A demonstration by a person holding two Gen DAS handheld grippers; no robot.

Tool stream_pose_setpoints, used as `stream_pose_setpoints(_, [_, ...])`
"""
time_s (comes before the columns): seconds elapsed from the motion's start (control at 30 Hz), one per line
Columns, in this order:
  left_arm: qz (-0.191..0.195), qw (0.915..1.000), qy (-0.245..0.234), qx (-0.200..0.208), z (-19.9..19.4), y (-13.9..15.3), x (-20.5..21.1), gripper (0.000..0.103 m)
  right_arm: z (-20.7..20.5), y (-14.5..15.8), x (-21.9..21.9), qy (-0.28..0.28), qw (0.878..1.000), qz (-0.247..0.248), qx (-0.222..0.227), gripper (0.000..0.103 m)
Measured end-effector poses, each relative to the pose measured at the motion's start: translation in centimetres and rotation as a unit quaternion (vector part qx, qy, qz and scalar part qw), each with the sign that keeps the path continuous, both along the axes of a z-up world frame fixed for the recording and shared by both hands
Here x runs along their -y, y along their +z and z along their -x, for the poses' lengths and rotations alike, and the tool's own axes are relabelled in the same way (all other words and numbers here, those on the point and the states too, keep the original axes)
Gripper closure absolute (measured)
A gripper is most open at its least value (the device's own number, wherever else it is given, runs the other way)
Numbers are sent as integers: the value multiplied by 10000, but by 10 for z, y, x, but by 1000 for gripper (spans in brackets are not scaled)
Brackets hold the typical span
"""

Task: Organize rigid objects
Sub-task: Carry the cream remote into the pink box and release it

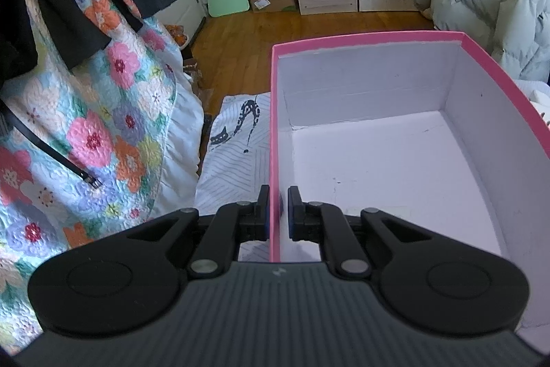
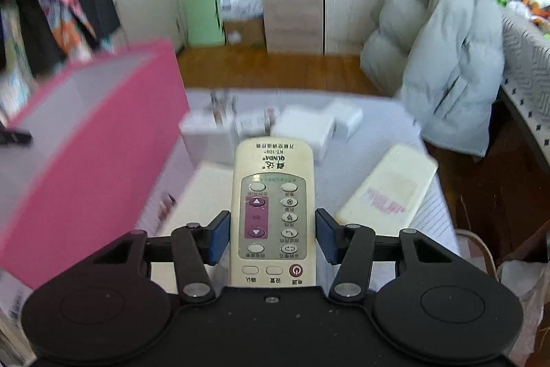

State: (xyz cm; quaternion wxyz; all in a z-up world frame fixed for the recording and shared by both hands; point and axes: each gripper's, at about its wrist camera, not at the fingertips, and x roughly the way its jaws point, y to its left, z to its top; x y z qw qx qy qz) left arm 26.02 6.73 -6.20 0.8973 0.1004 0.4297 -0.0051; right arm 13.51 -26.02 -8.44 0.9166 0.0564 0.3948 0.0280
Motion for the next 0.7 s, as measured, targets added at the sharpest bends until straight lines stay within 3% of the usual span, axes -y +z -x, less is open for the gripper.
stream_pose_setpoints(0.23, [15,10000,25,5,1,0,0,95,11,63,-18,116,9945,87,1034,45])
stream_pose_setpoints(0.43, [-62,10000,23,13,1,0,2,95,0,123,-52,832,9774,-319,1917,45])
stream_pose_setpoints(0.5, [-48,10000,22,14,1,0,2,95,-15,132,-66,1182,9733,-704,1839,45])
stream_pose_setpoints(0.6, [-19,10000,19,15,1,0,1,95,-58,122,-82,1521,9720,-1376,1147,45])
stream_pose_setpoints(0.7, [28,10000,9,14,1,0,1,95,-96,99,-105,1499,9728,-1683,534,45])
